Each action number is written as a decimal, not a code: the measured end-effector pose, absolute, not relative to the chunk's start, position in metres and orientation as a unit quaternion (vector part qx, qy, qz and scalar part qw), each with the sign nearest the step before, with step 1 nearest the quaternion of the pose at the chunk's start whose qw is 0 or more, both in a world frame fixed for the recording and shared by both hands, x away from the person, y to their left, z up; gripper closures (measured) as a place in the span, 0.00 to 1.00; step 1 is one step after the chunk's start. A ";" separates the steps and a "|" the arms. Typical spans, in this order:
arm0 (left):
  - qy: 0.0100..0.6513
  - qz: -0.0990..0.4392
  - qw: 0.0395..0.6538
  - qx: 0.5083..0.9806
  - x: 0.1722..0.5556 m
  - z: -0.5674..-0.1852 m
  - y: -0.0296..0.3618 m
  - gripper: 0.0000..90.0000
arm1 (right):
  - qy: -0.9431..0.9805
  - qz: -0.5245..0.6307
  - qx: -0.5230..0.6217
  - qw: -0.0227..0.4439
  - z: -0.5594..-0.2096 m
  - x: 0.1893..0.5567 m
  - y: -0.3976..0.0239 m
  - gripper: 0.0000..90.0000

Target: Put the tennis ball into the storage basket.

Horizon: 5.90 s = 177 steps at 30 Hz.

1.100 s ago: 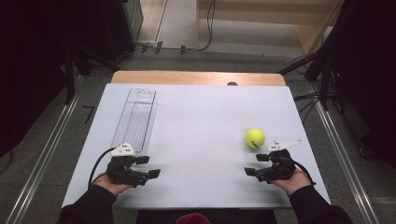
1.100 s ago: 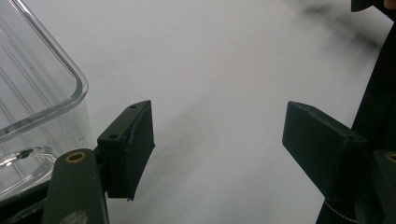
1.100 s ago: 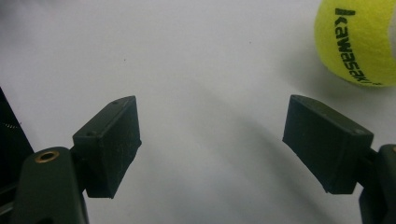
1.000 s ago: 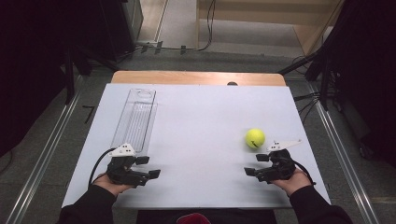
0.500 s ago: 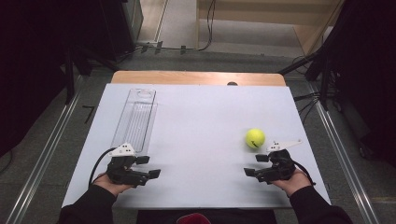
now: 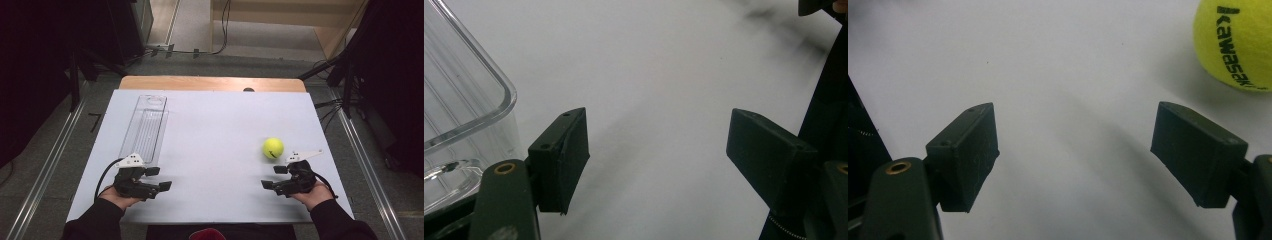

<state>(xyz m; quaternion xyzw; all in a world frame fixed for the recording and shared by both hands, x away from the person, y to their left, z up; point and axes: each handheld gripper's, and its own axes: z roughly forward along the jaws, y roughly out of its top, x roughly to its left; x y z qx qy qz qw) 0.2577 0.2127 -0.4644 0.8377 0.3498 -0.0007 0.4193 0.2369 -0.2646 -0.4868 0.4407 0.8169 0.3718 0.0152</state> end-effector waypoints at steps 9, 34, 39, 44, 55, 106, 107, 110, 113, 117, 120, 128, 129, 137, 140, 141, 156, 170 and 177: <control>0.352 -0.002 0.420 0.836 0.258 -0.464 0.214 0.28 | 0.816 0.372 0.441 0.013 -0.487 0.237 -0.264 0.19; 0.352 -0.004 0.420 0.836 0.259 -0.465 0.214 0.28 | 0.814 0.370 0.447 0.006 -0.487 0.240 -0.267 0.19; 0.351 -0.004 0.420 0.837 0.259 -0.465 0.214 0.28 | 0.810 0.378 0.448 0.006 -0.478 0.244 -0.269 0.19; 0.354 -0.004 0.419 0.836 0.260 -0.465 0.214 0.28 | 0.810 0.386 0.441 0.007 -0.470 0.246 -0.269 0.19; 0.354 -0.005 0.421 0.835 0.260 -0.465 0.214 0.28 | 0.813 0.388 0.434 0.013 -0.459 0.252 -0.268 0.19; 0.351 -0.005 0.418 0.838 0.260 -0.465 0.214 0.28 | 0.792 0.388 0.466 0.068 -0.422 0.311 -0.290 0.19; 0.351 -0.006 0.418 0.838 0.260 -0.465 0.214 0.28 | 0.793 0.387 0.466 0.068 -0.421 0.313 -0.289 0.19; 0.351 -0.005 0.418 0.838 0.260 -0.465 0.214 0.28 | 0.792 0.386 0.467 0.070 -0.420 0.320 -0.287 0.19; 0.351 -0.006 0.419 0.837 0.260 -0.465 0.215 0.28 | 0.788 0.388 0.471 0.074 -0.419 0.327 -0.286 0.17; 0.354 -0.006 0.420 0.836 0.260 -0.465 0.215 0.28 | 0.788 0.391 0.470 0.075 -0.419 0.336 -0.285 0.00; 0.356 -0.004 0.420 0.835 0.260 -0.465 0.215 0.28 | 0.784 0.394 0.473 0.084 -0.419 0.340 -0.283 0.00; 0.356 -0.005 0.418 0.836 0.261 -0.465 0.215 0.28 | 0.785 0.390 0.473 0.089 -0.422 0.342 -0.282 0.00; 0.354 -0.005 0.420 0.836 0.261 -0.465 0.214 0.28 | 0.786 0.391 0.470 0.092 -0.423 0.342 -0.283 0.01; 0.355 -0.003 0.422 0.834 0.261 -0.464 0.216 0.28 | 0.781 0.394 0.477 0.088 -0.433 0.343 -0.286 0.04; 0.357 -0.002 0.422 0.834 0.261 -0.465 0.216 0.28 | 0.779 0.391 0.483 0.088 -0.437 0.342 -0.287 0.04; 0.356 -0.003 0.422 0.834 0.261 -0.465 0.216 0.28 | 0.778 0.390 0.484 0.087 -0.439 0.341 -0.288 0.04; 0.355 -0.004 0.421 0.835 0.261 -0.465 0.216 0.28 | 0.778 0.377 0.497 0.080 -0.460 0.334 -0.291 0.04; 0.355 -0.004 0.422 0.834 0.261 -0.464 0.216 0.28 | 0.783 0.353 0.506 0.073 -0.478 0.331 -0.288 0.04; 0.354 -0.005 0.423 0.834 0.260 -0.464 0.215 0.28 | 0.783 0.348 0.511 0.074 -0.486 0.332 -0.289 0.04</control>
